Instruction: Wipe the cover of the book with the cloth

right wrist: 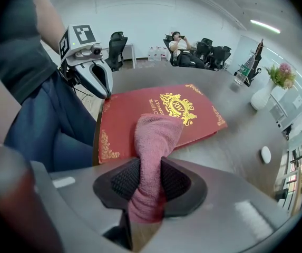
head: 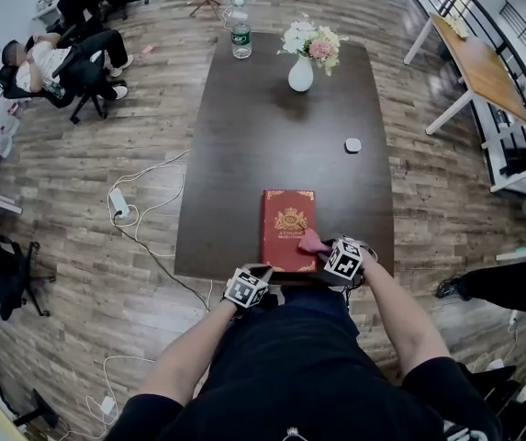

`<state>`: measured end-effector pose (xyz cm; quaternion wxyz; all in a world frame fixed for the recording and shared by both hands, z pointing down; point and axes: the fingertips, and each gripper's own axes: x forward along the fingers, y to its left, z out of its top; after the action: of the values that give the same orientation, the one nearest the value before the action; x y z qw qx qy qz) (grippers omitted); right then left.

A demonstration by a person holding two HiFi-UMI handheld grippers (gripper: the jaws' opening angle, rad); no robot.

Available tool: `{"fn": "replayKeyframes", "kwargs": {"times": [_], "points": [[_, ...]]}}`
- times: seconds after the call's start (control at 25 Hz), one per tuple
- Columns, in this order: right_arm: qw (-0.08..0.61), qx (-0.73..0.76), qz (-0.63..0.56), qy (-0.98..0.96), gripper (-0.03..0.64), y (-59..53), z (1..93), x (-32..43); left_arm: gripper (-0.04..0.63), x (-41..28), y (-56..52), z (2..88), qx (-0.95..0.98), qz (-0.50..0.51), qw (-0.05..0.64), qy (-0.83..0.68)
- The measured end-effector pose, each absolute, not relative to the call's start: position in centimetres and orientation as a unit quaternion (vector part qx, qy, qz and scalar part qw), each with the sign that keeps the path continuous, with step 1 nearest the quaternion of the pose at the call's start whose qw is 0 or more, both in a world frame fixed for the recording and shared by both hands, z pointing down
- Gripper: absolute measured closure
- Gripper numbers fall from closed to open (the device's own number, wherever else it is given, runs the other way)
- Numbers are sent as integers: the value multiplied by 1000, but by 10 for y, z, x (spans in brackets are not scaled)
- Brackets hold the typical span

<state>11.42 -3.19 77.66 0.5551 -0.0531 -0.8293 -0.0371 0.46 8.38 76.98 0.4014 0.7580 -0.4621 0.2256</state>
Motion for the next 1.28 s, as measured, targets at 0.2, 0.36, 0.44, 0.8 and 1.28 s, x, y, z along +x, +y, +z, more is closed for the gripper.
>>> {"fn": "replayKeyframes", "kwargs": {"times": [0.2, 0.36, 0.44, 0.8, 1.28], "points": [[546, -48, -36, -835, 503, -33, 766, 110, 600, 6, 83, 767, 764, 228, 391, -461], [529, -60, -43, -846, 503, -23, 752, 88, 600, 5, 85, 766, 765, 234, 381, -464], [519, -70, -47, -851, 503, -15, 745, 74, 600, 3, 86, 764, 763, 238, 379, -467], [485, -128, -63, -863, 503, 33, 735, 11, 600, 0, 90, 766, 757, 227, 390, -473], [489, -168, -76, -852, 503, 70, 753, -35, 600, -1, 89, 769, 757, 226, 385, -478]]}}
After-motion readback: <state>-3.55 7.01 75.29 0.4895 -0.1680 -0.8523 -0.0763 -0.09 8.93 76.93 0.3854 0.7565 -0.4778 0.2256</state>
